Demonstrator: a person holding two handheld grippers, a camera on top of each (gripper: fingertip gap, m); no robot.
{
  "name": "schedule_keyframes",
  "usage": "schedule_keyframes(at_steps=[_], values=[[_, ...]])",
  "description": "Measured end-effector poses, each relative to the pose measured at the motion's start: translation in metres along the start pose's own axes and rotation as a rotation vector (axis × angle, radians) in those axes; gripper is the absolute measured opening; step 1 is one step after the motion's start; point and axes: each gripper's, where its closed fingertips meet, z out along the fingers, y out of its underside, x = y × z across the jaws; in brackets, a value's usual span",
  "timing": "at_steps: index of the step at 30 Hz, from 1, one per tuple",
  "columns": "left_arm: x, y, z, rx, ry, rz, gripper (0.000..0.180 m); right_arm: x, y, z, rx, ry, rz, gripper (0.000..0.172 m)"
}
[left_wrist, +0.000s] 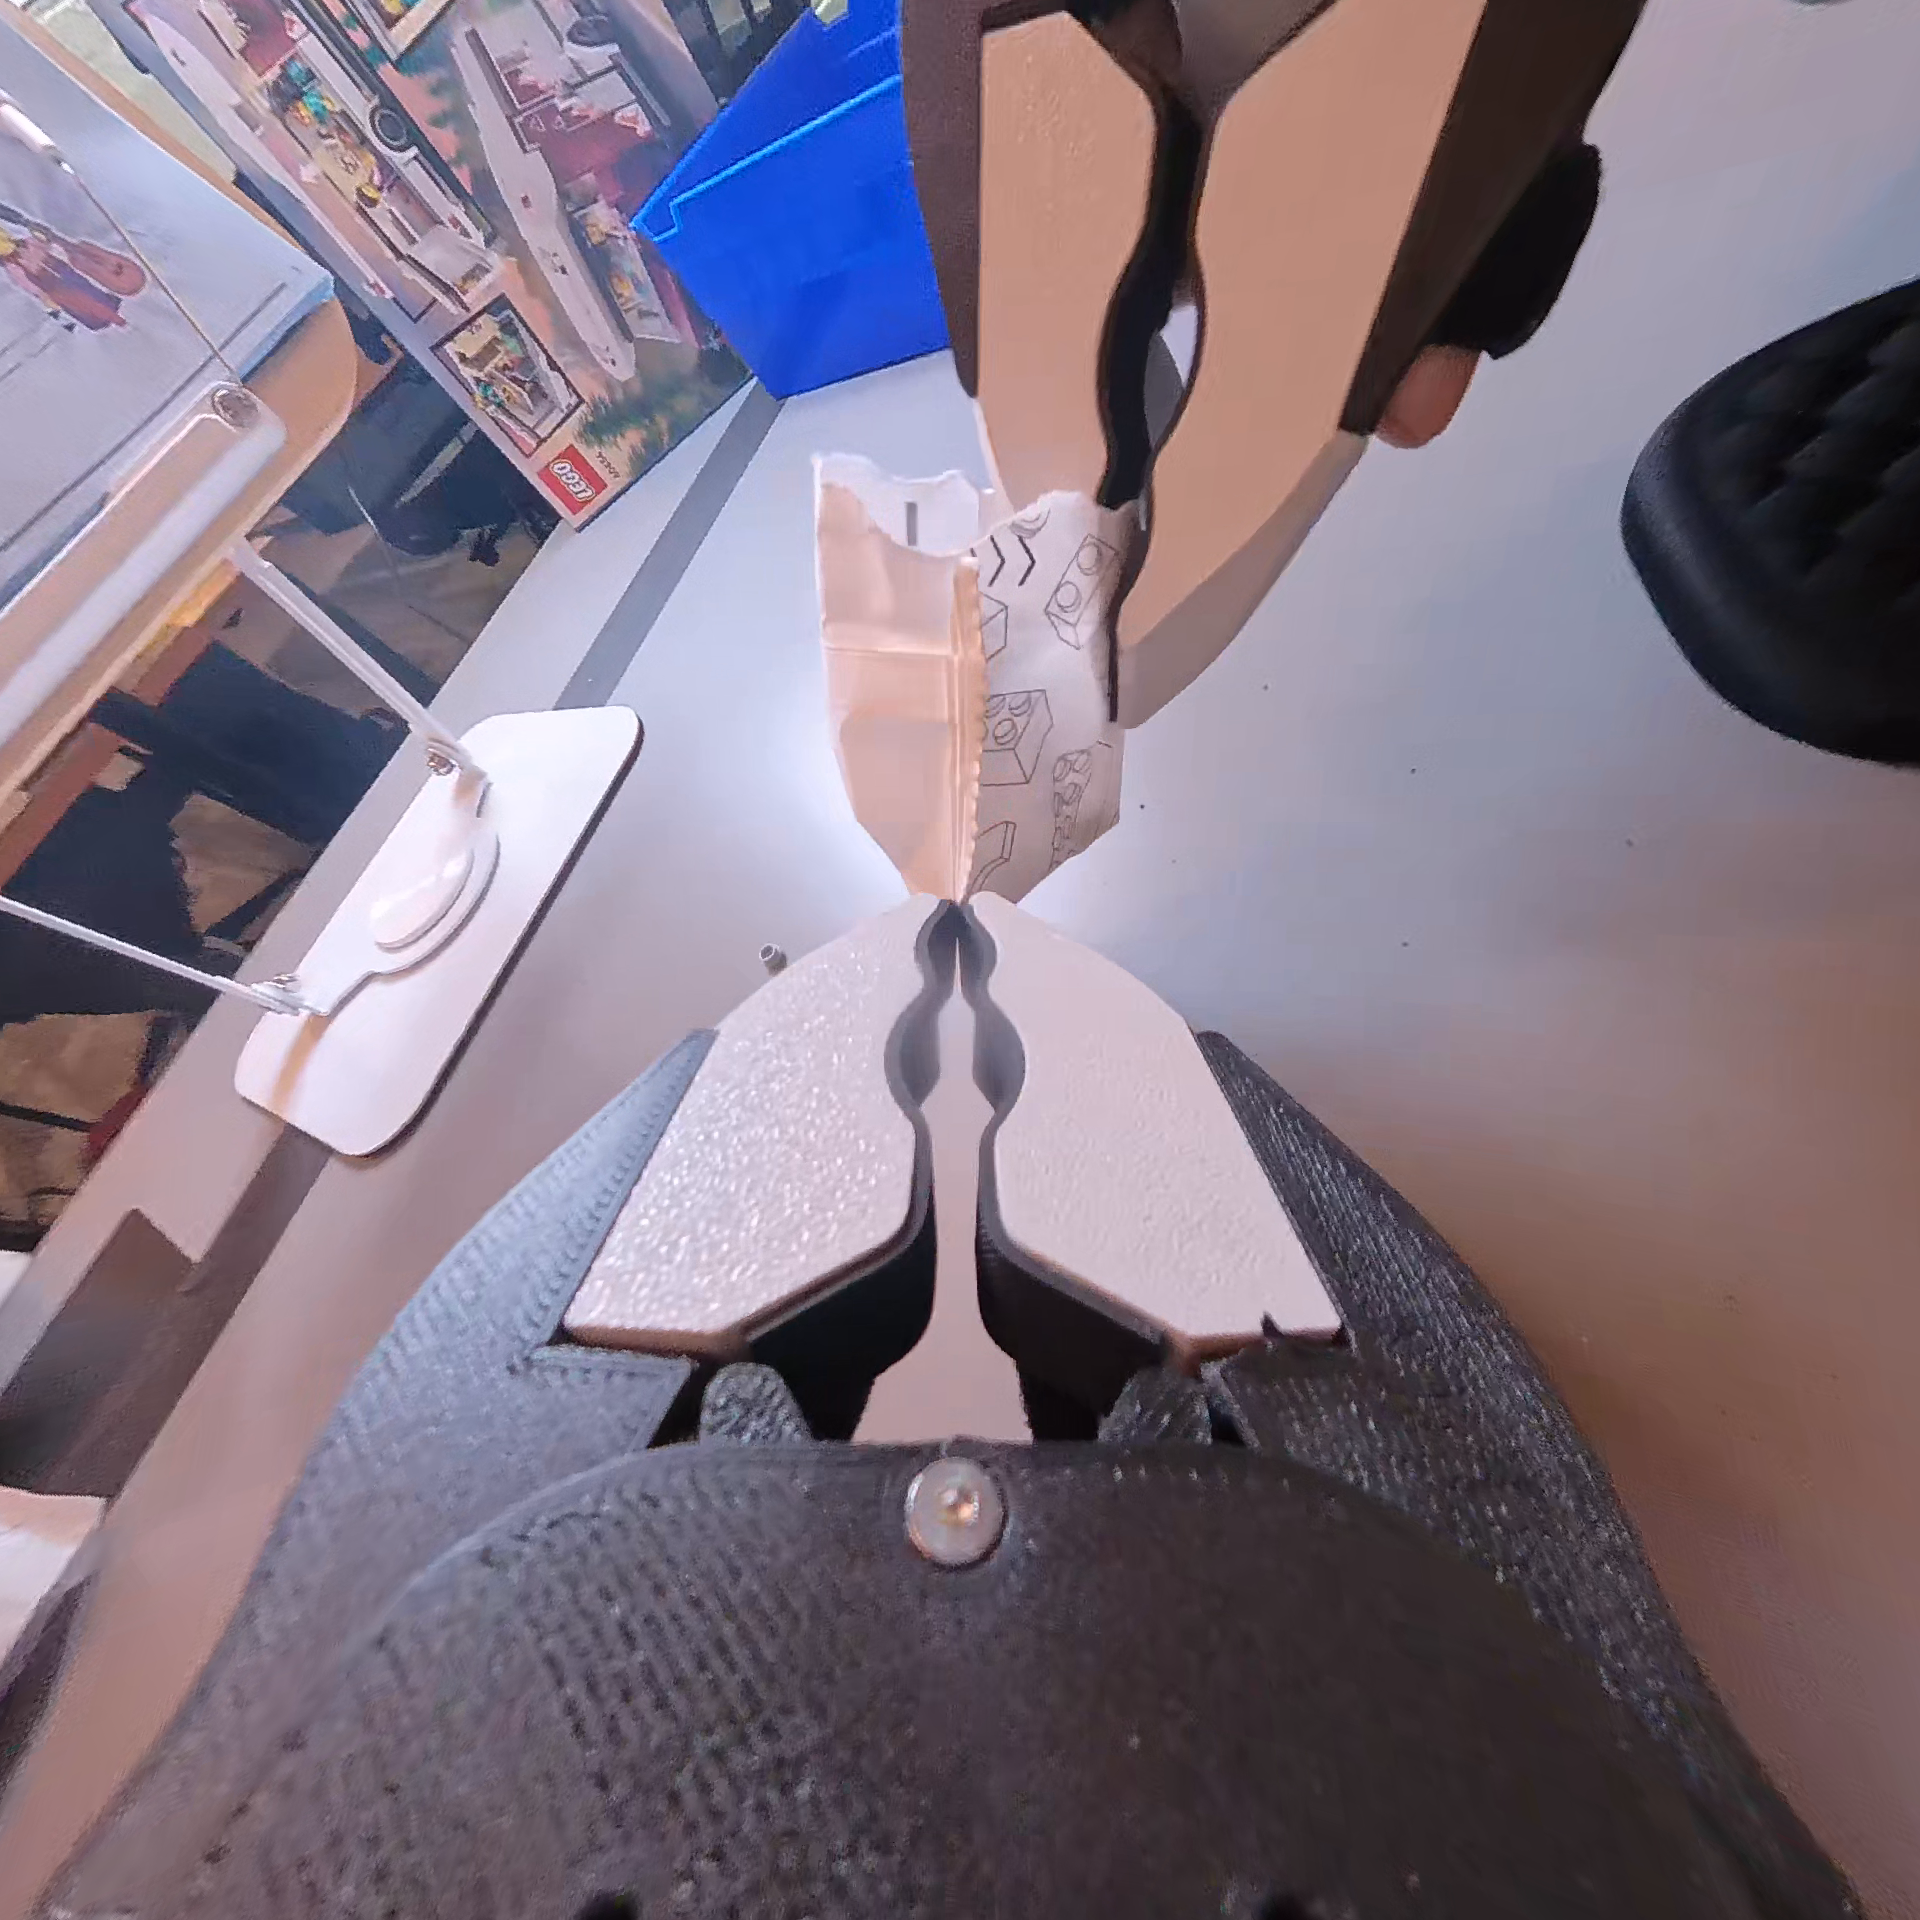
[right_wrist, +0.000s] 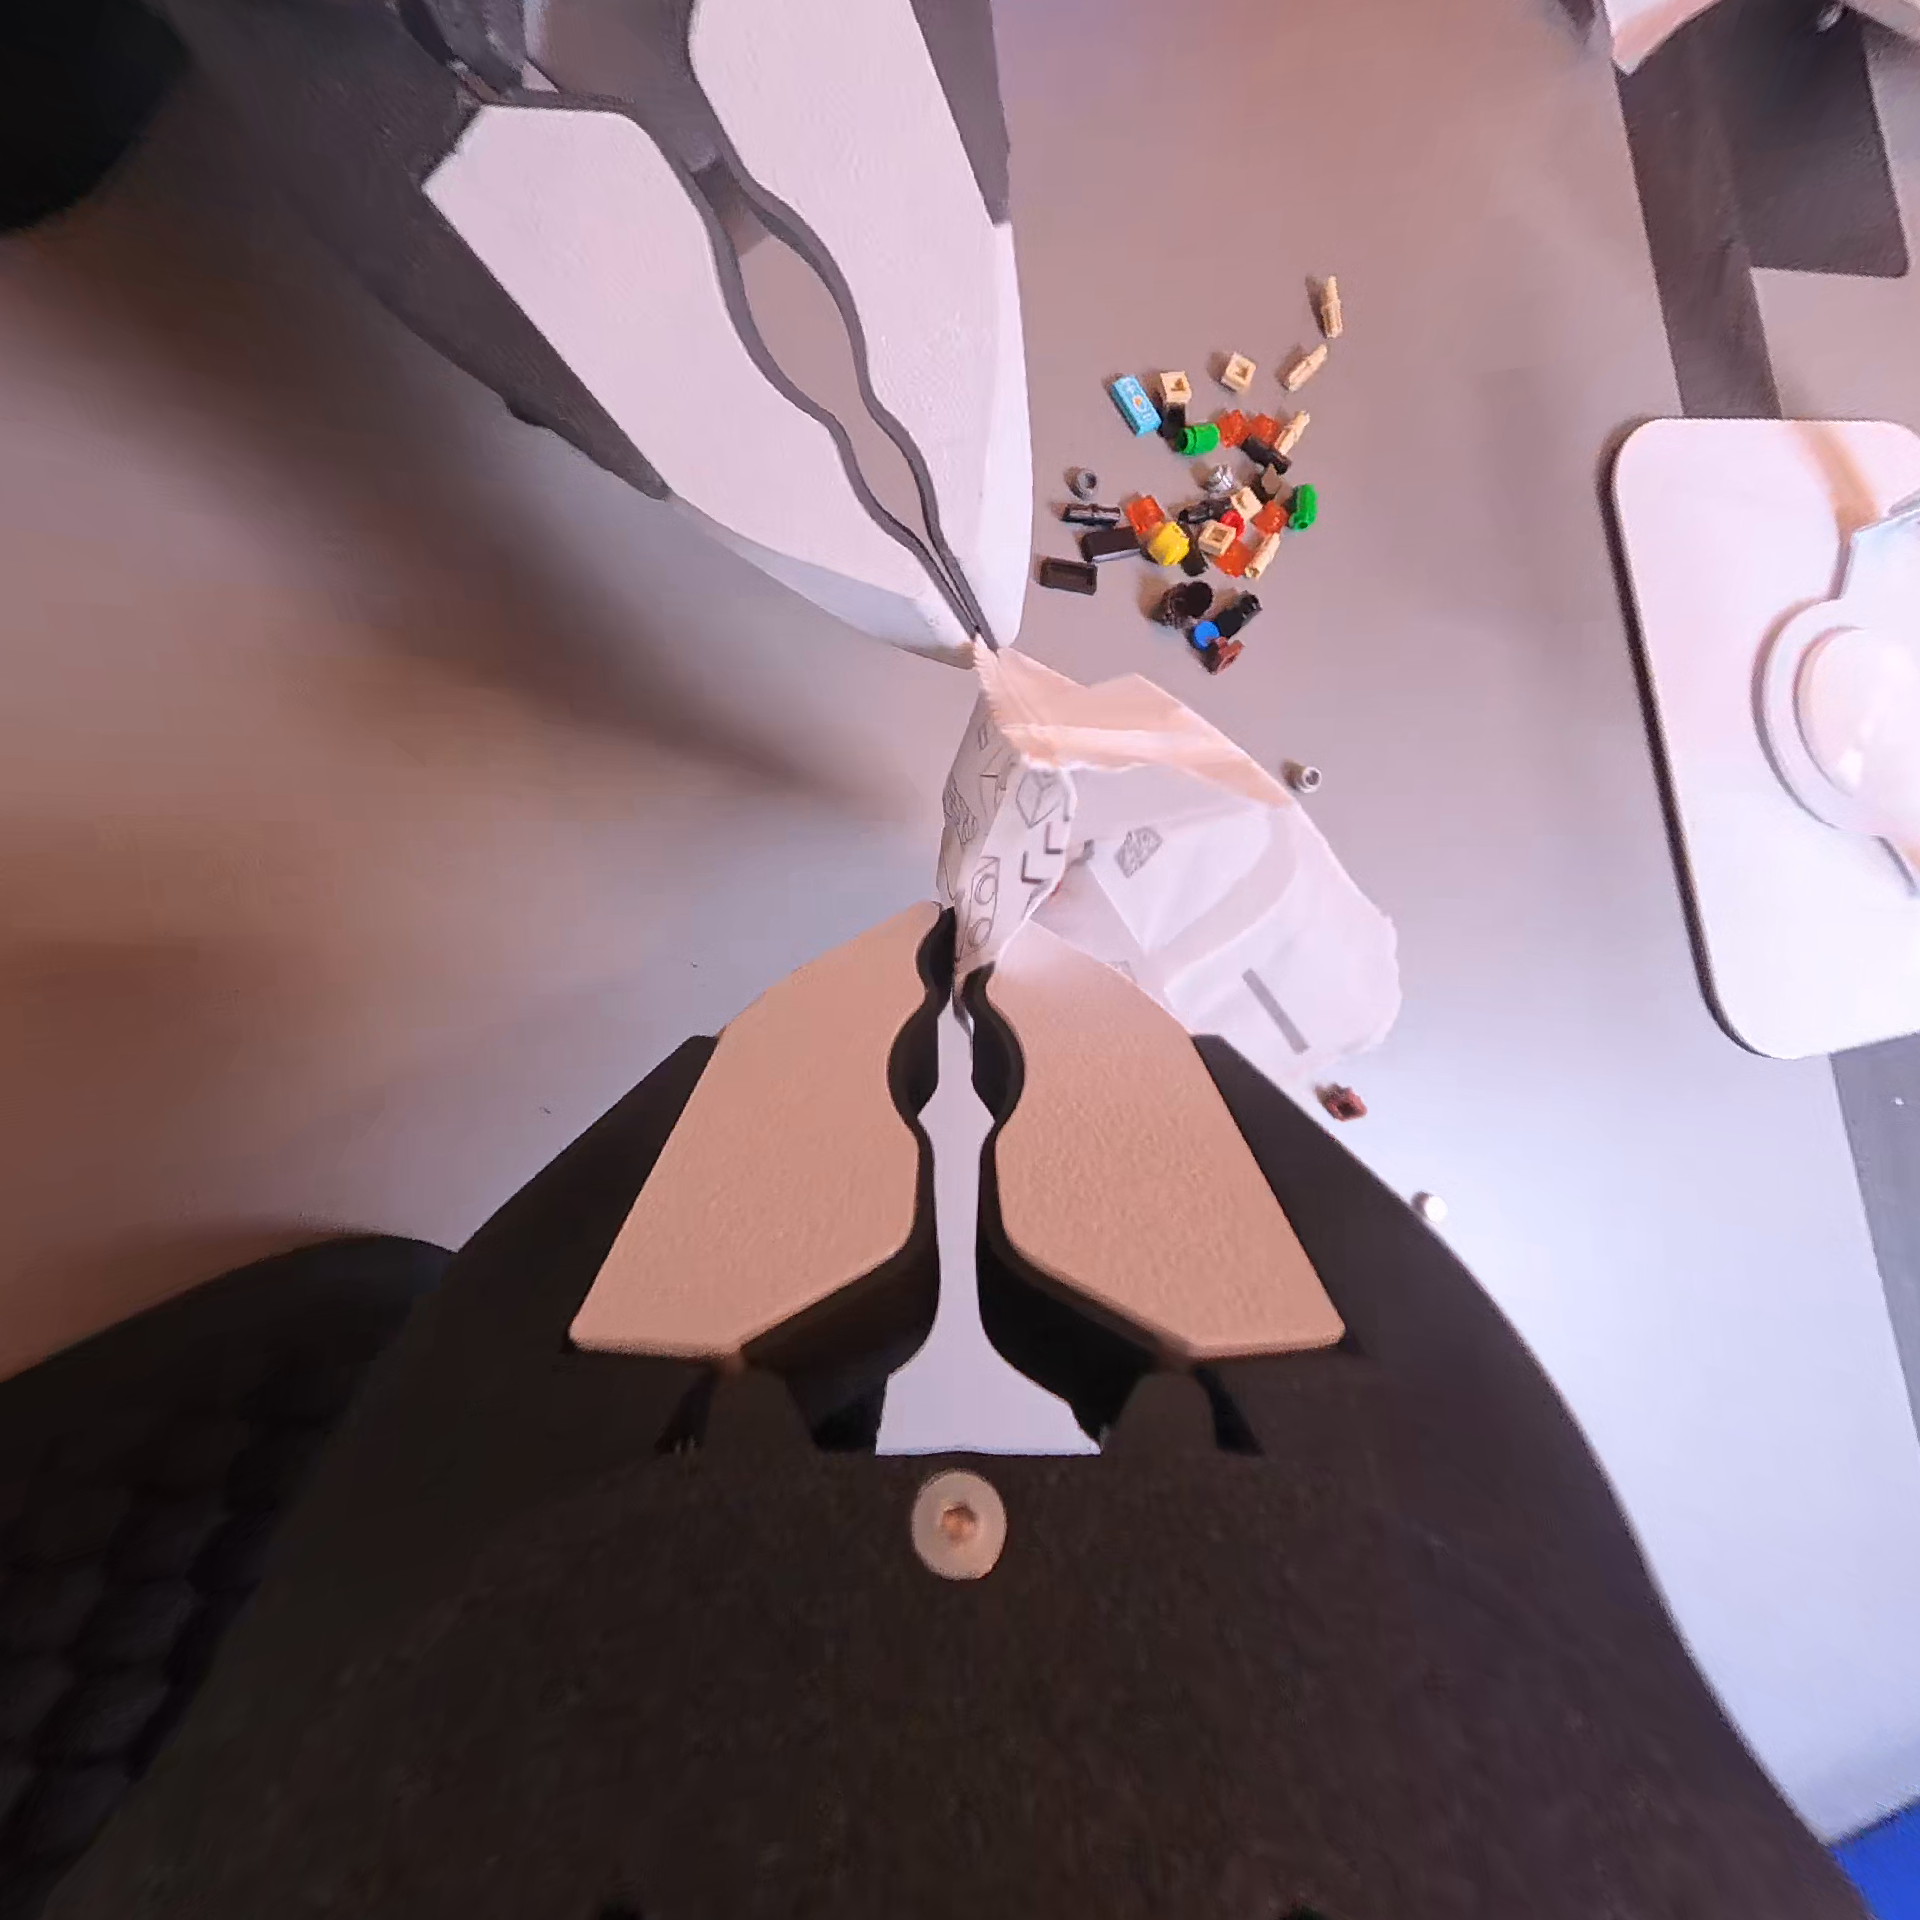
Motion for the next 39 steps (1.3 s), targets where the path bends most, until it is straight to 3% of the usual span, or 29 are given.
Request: schedule_keyframes(at_steps=[3,9,12,15,19,22,24,29,32,39], values=[[-0.004,-0.011,-0.009,0.113,0.100,-0.152,0.001,0.001,-0.017,-0.014,0.109,-0.010,-0.005,0.003],[-0.029,-0.027,-0.038,0.407,0.250,-0.390,0.000,0.012,-0.060,-0.094,0.559,0.032,-0.156,0.038],[-0.037,-0.031,-0.044,0.476,0.266,-0.473,0.000,0.024,-0.053,-0.106,0.668,-0.026,-0.037,0.041],[-0.037,-0.035,-0.041,0.485,0.249,-0.492,0.000,0.019,-0.038,-0.077,0.687,-0.135,0.135,0.048],[-0.031,-0.038,-0.032,0.463,0.205,-0.483,0.000,0.009,-0.039,-0.040,0.732,-0.147,0.279,0.042],[-0.034,-0.034,-0.027,0.425,0.138,-0.472,0.000,0.008,-0.043,-0.035,0.726,-0.159,0.320,0.039],[-0.037,-0.030,-0.026,0.394,0.094,-0.483,0.000,0.014,-0.041,-0.033,0.713,-0.109,0.348,0.027],[-0.034,-0.029,-0.022,0.358,0.061,-0.489,0.000,0.023,-0.041,-0.031,0.685,0.010,0.354,0.022],[-0.035,-0.028,-0.023,0.355,0.058,-0.489,0.000,0.028,-0.038,-0.031,0.682,0.078,0.320,0.004],[-0.045,-0.020,-0.028,0.340,0.086,-0.514,0.000,0.033,-0.025,-0.040,0.622,0.012,0.250,0.000]])
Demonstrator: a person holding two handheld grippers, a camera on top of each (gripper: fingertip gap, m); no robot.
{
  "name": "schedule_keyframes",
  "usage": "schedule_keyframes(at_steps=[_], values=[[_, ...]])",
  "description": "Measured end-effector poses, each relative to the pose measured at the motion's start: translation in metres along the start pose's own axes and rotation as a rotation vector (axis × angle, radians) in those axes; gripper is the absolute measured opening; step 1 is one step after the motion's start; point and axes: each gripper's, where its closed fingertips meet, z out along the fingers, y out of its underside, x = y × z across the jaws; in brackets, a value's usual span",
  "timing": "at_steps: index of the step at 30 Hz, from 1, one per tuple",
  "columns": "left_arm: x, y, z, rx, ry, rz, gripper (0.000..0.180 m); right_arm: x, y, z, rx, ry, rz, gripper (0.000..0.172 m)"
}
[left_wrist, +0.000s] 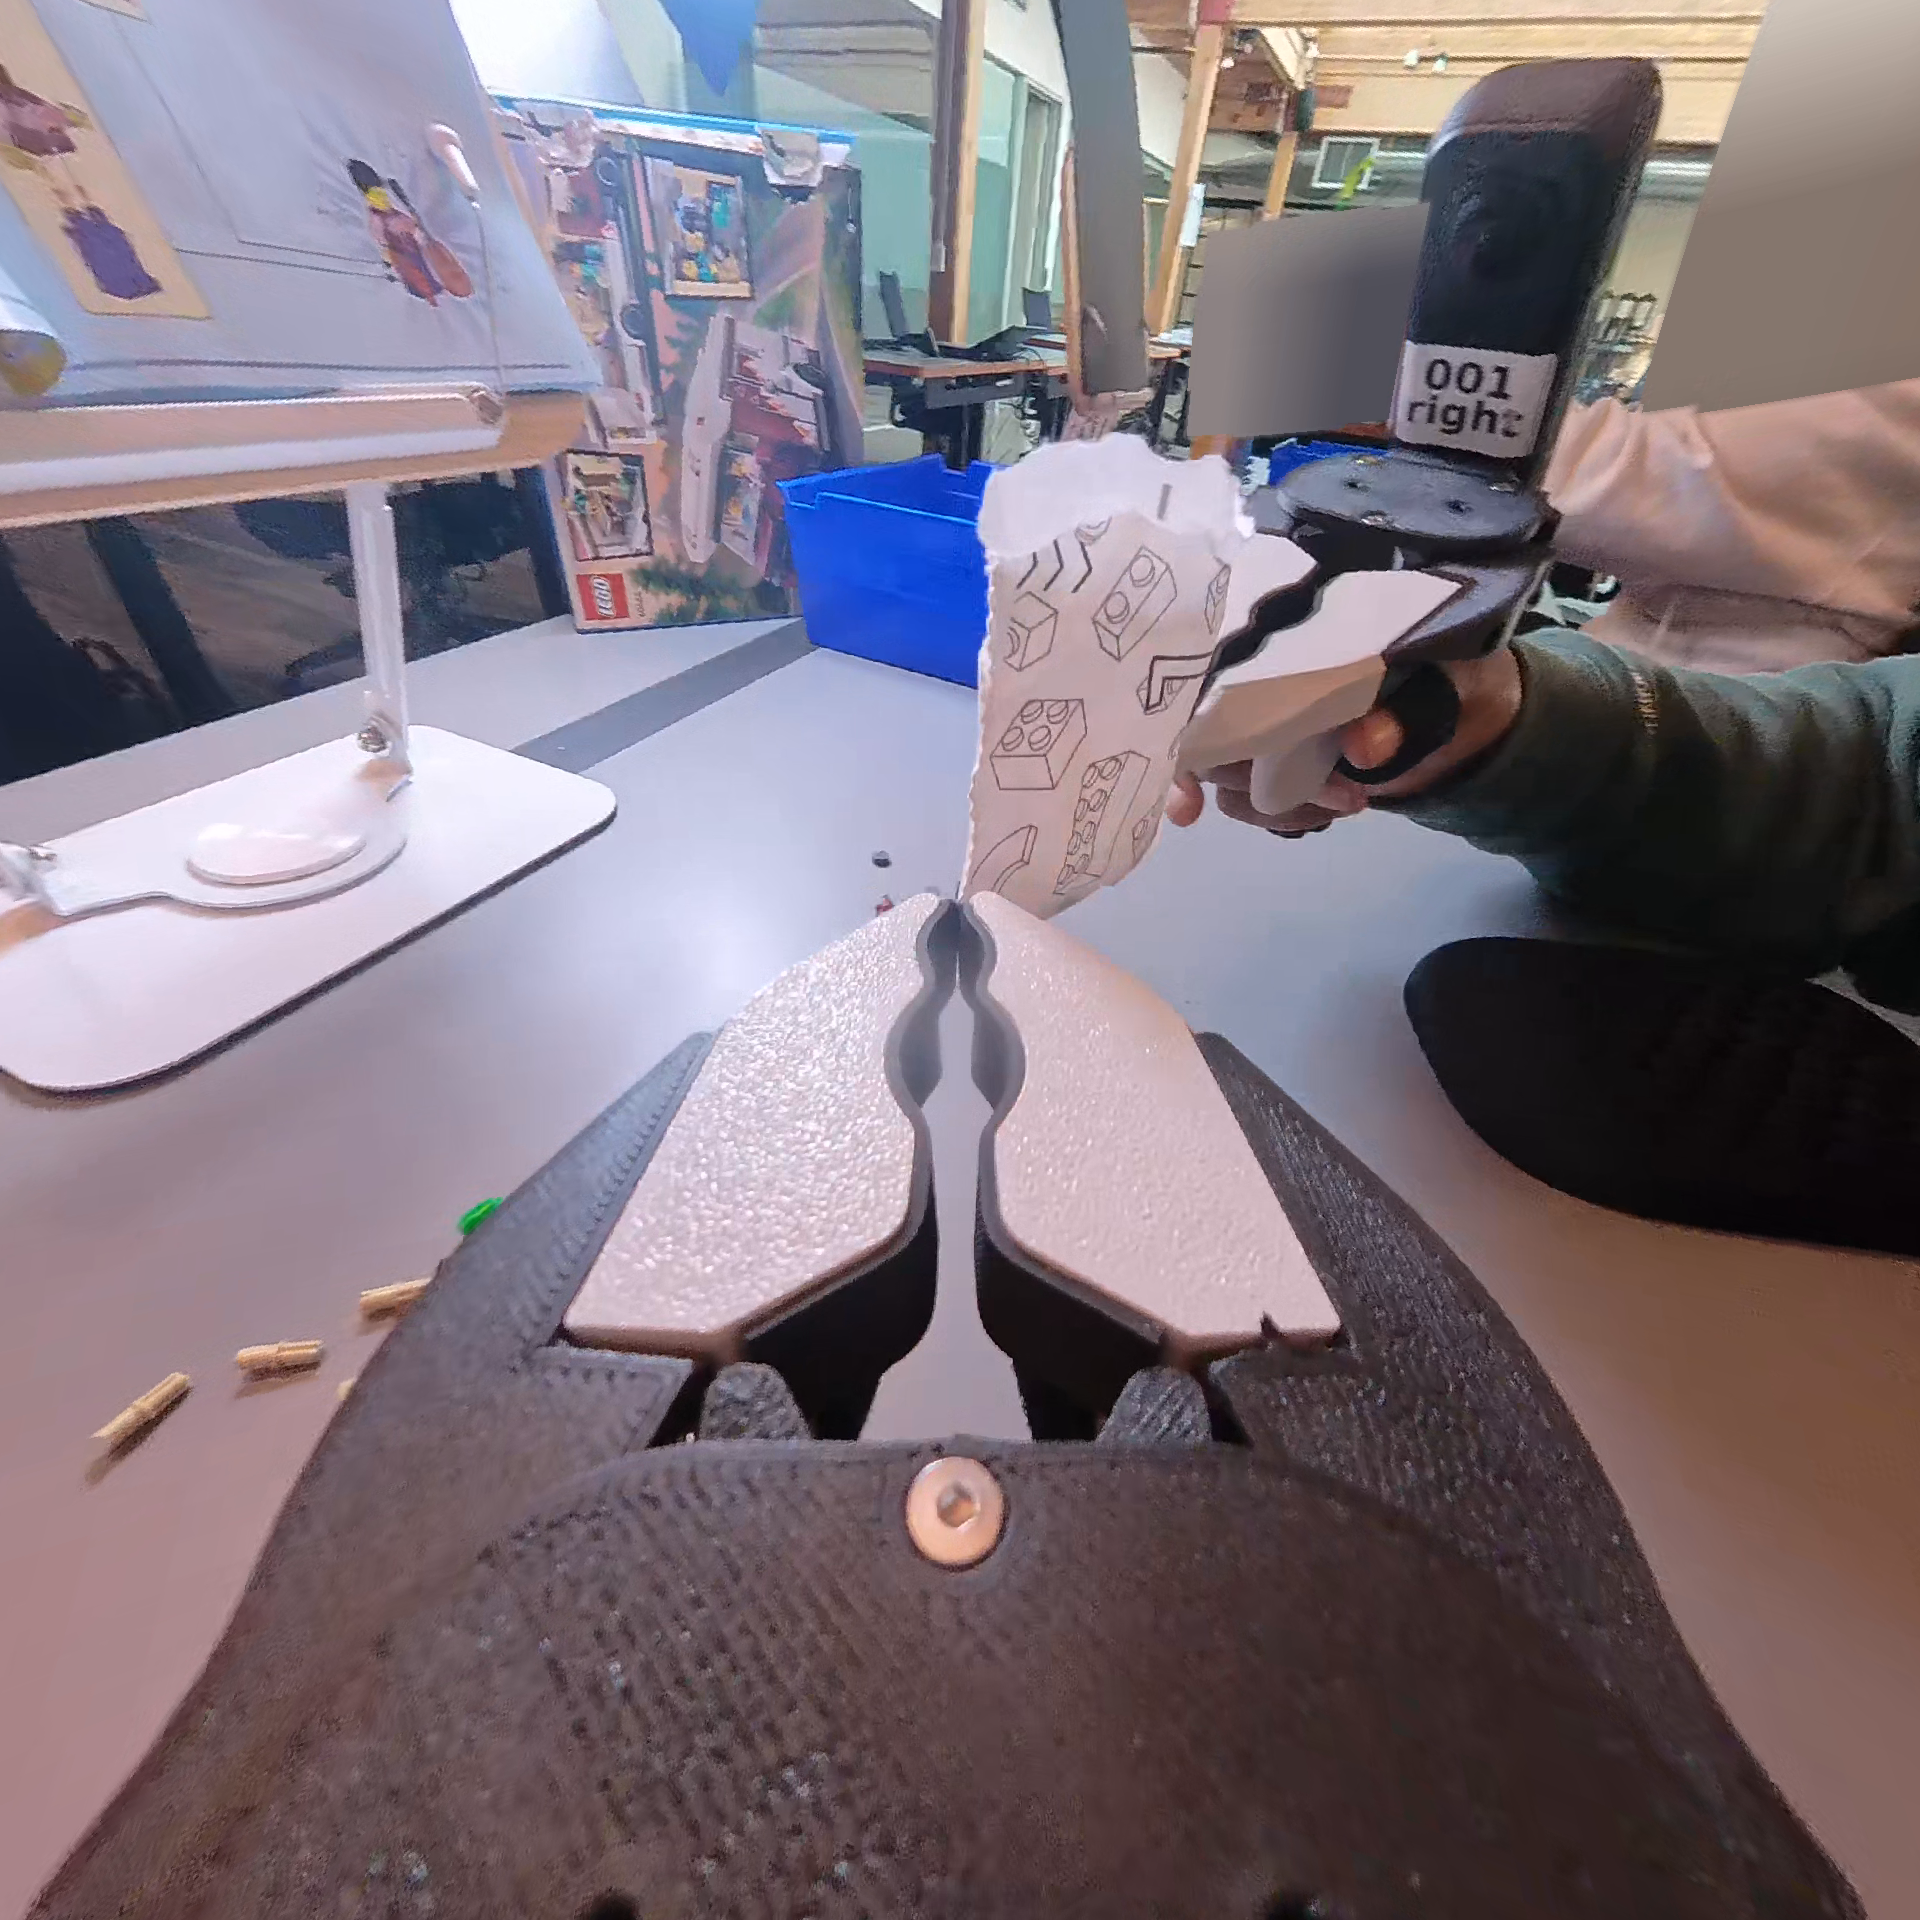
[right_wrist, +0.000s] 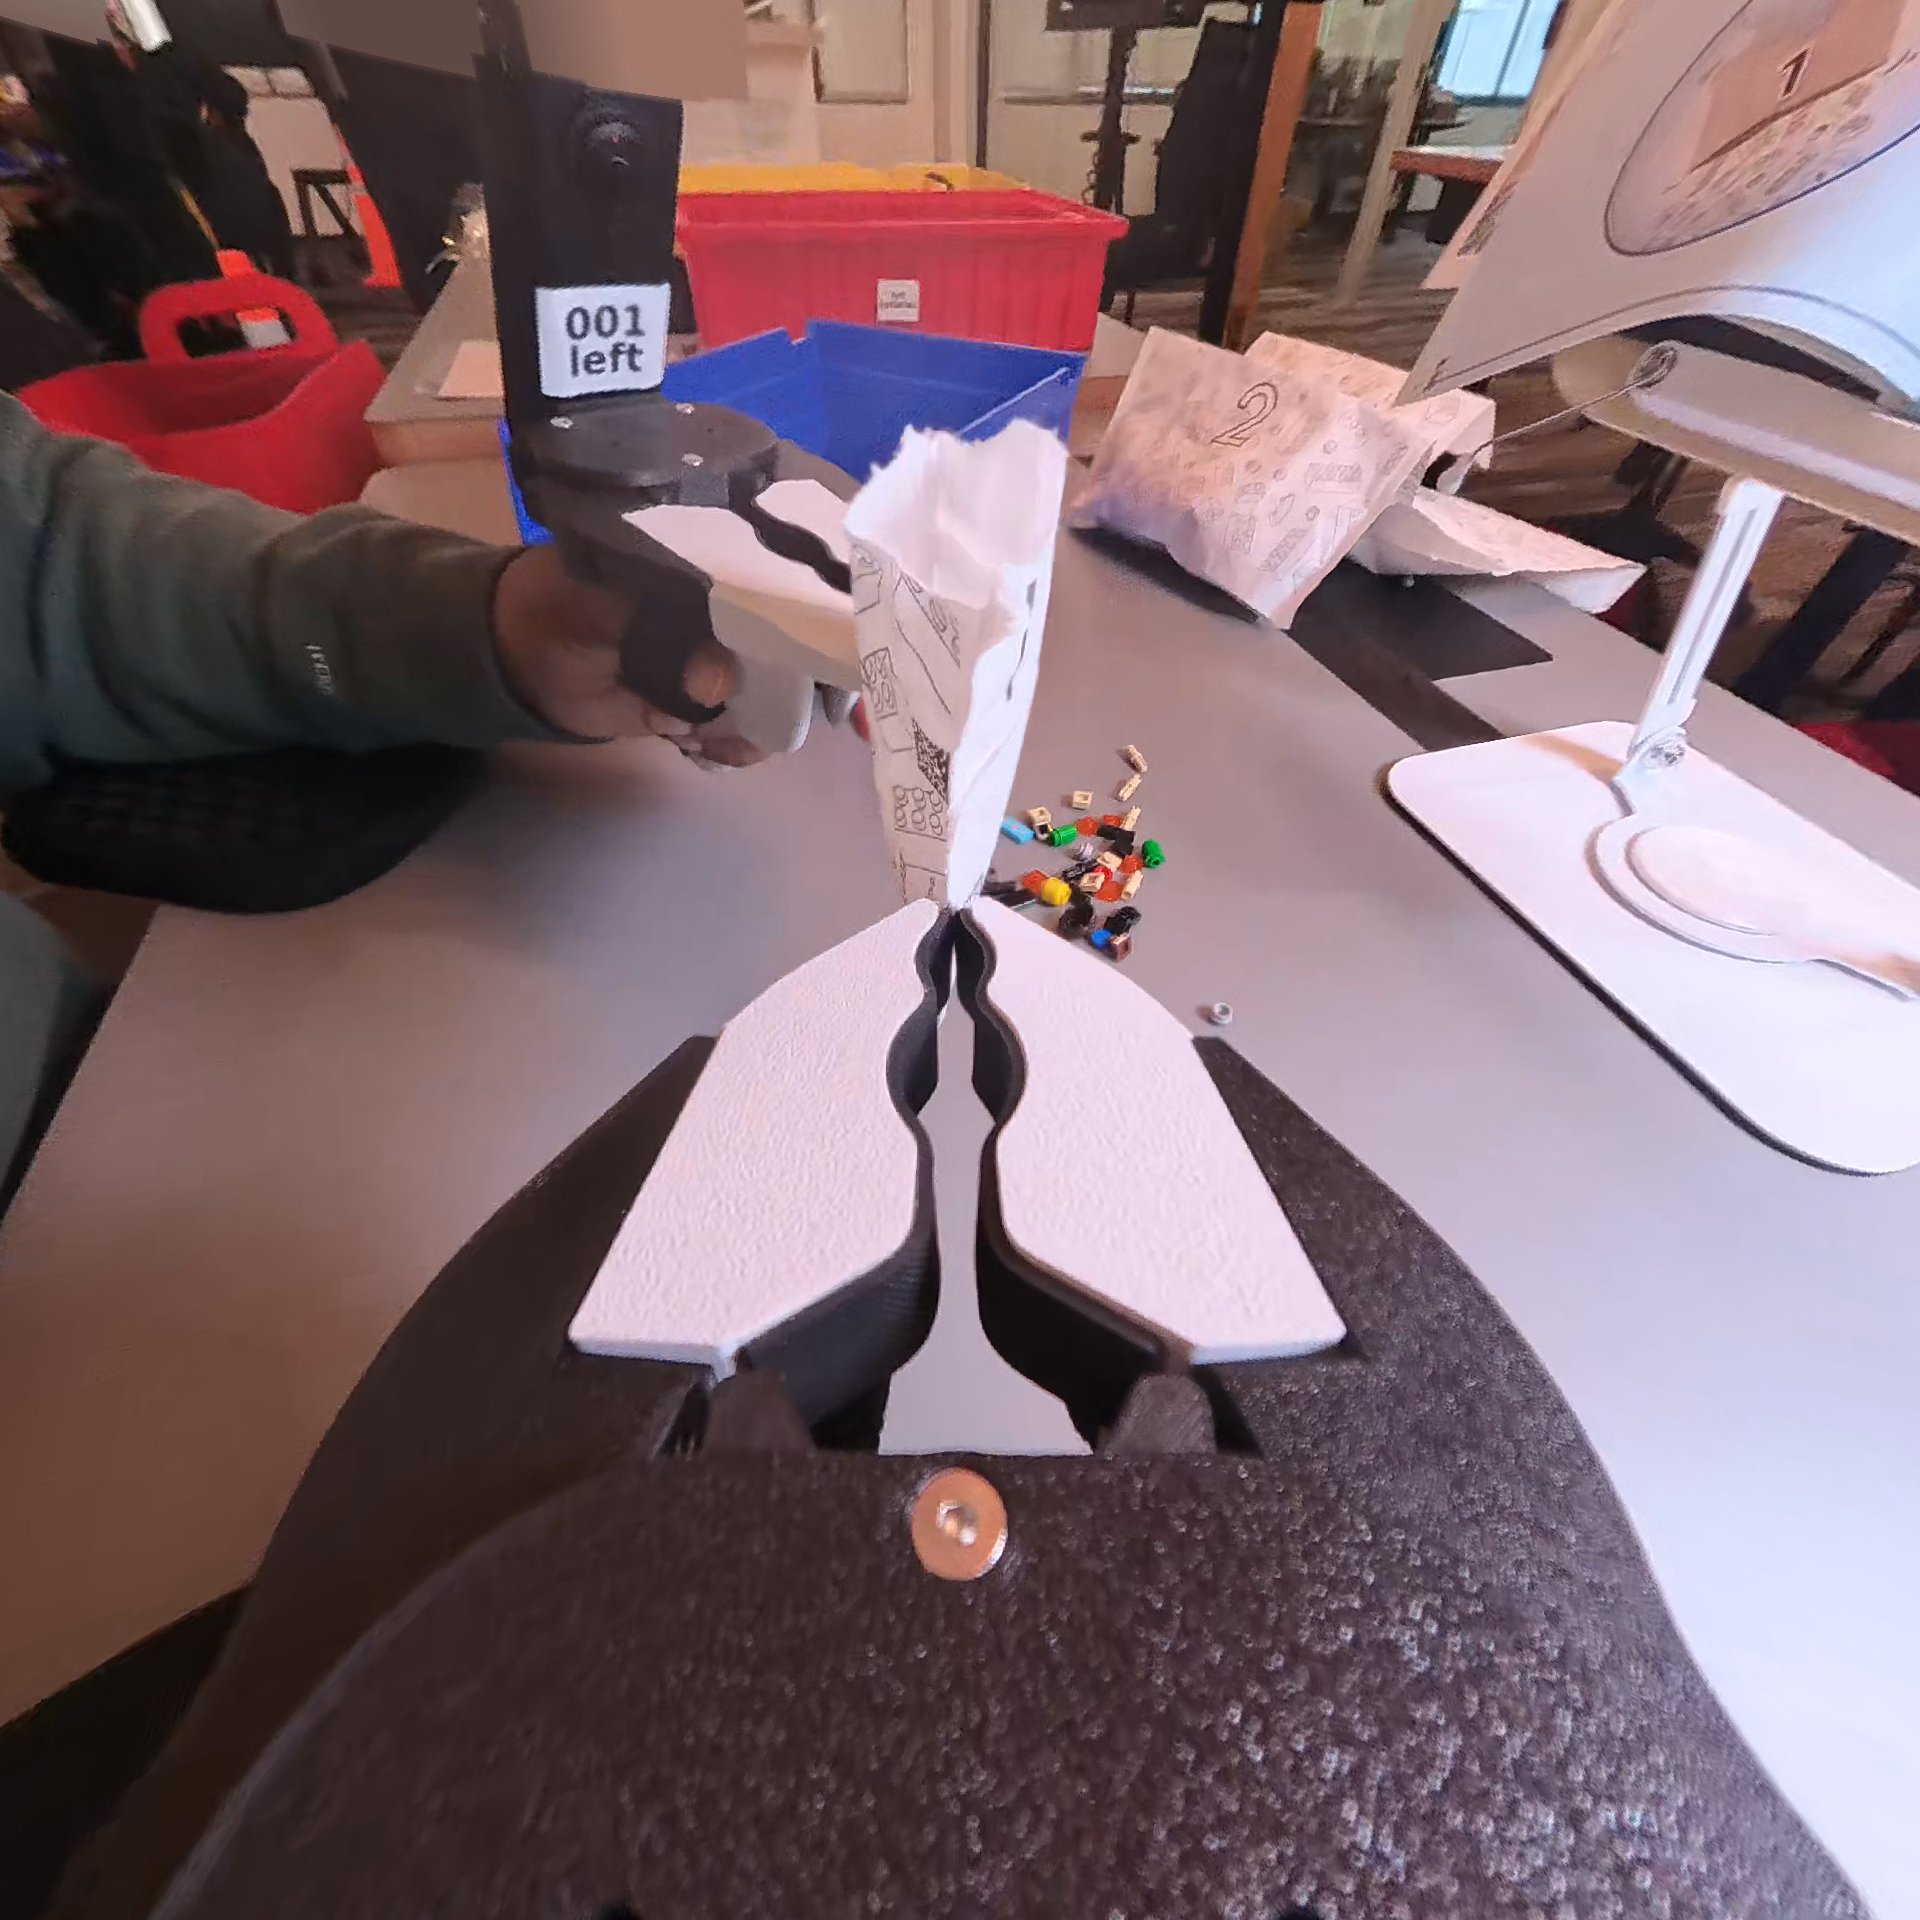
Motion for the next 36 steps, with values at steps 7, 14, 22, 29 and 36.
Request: schedule_keyframes(at_steps=[7,14,22,29,36], values=[[-0.006,-0.005,-0.005,-0.046,0.028,0.032,0.028,0.005,0.010,-0.006,-0.039,0.000,-0.014,0.000],[-0.065,0.060,-0.024,-0.619,-0.177,0.068,0.035,0.012,0.042,-0.022,-0.106,0.007,0.015,0.000],[-0.076,0.110,0.005,-0.852,-0.165,0.002,0.029,-0.001,0.067,-0.028,-0.144,-0.055,0.028,0.000],[-0.078,0.118,0.004,-0.877,-0.163,0.023,0.001,-0.002,0.067,-0.032,-0.091,-0.061,0.052,0.000],[-0.075,0.110,0.008,-0.829,-0.142,0.112,0.000,-0.006,0.063,-0.029,-0.019,-0.036,0.040,0.000]])
